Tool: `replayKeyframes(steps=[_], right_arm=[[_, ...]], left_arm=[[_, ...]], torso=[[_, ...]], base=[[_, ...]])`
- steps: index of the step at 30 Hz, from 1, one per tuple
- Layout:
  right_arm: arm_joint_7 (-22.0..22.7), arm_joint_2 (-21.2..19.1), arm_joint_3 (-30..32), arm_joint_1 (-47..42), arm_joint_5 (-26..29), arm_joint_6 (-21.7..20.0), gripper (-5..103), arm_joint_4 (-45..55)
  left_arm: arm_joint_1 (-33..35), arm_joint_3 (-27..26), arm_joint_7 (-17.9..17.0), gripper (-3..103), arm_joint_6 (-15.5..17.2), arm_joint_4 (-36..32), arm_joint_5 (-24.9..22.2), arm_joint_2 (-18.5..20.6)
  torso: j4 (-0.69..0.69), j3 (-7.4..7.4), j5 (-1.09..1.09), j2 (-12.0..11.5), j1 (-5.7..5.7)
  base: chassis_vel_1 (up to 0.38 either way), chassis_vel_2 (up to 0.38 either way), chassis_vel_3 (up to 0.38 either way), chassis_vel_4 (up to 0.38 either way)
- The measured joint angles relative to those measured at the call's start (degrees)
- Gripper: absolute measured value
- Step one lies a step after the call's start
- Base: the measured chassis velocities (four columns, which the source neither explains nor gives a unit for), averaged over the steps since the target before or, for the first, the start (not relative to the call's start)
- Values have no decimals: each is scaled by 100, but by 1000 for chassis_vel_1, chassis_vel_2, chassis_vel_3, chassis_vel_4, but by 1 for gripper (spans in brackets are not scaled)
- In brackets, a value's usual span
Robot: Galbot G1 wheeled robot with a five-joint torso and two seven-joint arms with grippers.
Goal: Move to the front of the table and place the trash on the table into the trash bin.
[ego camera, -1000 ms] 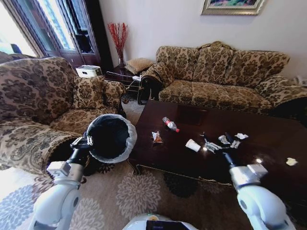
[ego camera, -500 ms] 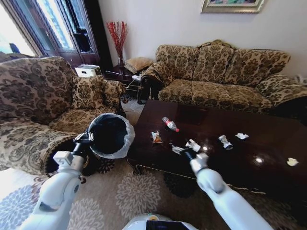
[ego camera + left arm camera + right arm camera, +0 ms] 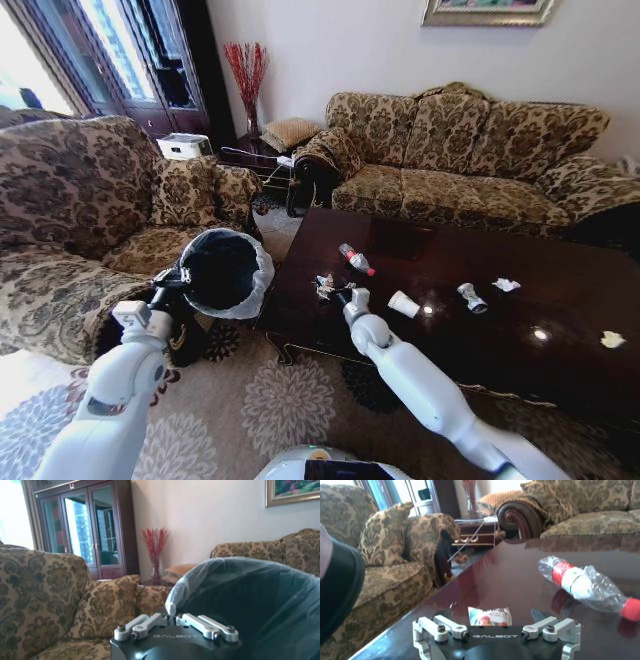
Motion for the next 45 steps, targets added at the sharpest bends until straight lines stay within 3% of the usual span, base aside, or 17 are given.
replayKeyframes(steps=[6,8,11,12,14,16,17,21,26,29,30,32,34,36,39,42,45], right_arm=[[-59,158,-81,135,-36,-16,99,-303],[-56,178,-75,146,-27,-58,90,-351],[-55,171,-54,117,-27,-74,85,-370],[-55,148,-46,71,-29,-76,74,-376],[-55,132,-41,49,-31,-77,74,-376],[-49,87,-30,-8,-37,-77,63,-361],[-49,87,-30,-8,-37,-77,63,-361],[41,65,40,-65,123,-108,41,-284],[88,82,105,-103,138,-106,31,-214],[210,-11,161,-106,140,-83,21,183],[280,-193,160,-32,141,-48,14,632],[292,-273,153,12,141,-33,14,809],[284,-672,118,324,279,-54,9,1756],[237,-812,113,493,420,-108,4,2165],[-158,-1146,142,1126,1023,-381,14,3036],[-312,-1183,65,1591,1416,-496,10,3260],[-375,-968,-363,2385,1939,-673,5,3367]], left_arm=[[14,7,1,1,26,-35,-1,2],[38,-1,0,1,30,-61,-15,16],[67,-16,0,1,30,-82,-23,13],[87,-23,0,1,30,-102,-30,5],[95,-27,0,1,30,-113,-35,1],[122,-41,0,1,30,-151,-49,-9],[122,-41,0,1,30,-151,-49,-9],[131,-48,5,1,30,-190,-57,-11],[127,-39,9,1,31,-219,-58,-4],[142,-35,30,1,47,-240,-58,20],[149,-21,68,1,66,-237,-58,63],[151,-9,85,1,71,-227,-58,87],[130,91,102,1,120,-132,-116,245],[92,145,78,1,125,-72,-159,321],[-39,250,-26,1,141,72,-336,619],[-47,253,-27,1,192,95,-456,800],[-8,185,-112,1,356,36,-754,1103]], torso=[[3,0,0,1,0],[3,0,1,1,0],[3,0,1,1,0],[3,0,1,1,0],[2,0,1,1,0],[2,0,1,1,0],[2,0,1,1,0],[2,0,1,1,0],[3,0,1,1,0],[3,0,2,1,0],[3,0,2,1,0],[2,0,2,1,0],[2,0,0,1,0],[2,0,-1,1,0],[0,0,-1,1,0],[0,-1,-1,1,0],[2,0,0,1,0]], base=[[0,0,0,0],[0,0,0,0],[0,0,0,0],[0,0,0,0],[0,0,0,0],[0,0,0,0],[0,0,0,0],[0,0,0,0],[0,0,0,0],[0,0,0,0],[0,0,0,0],[0,0,0,0],[0,0,0,0],[0,0,0,0],[0,0,0,0],[0,0,0,0],[0,0,0,0]])
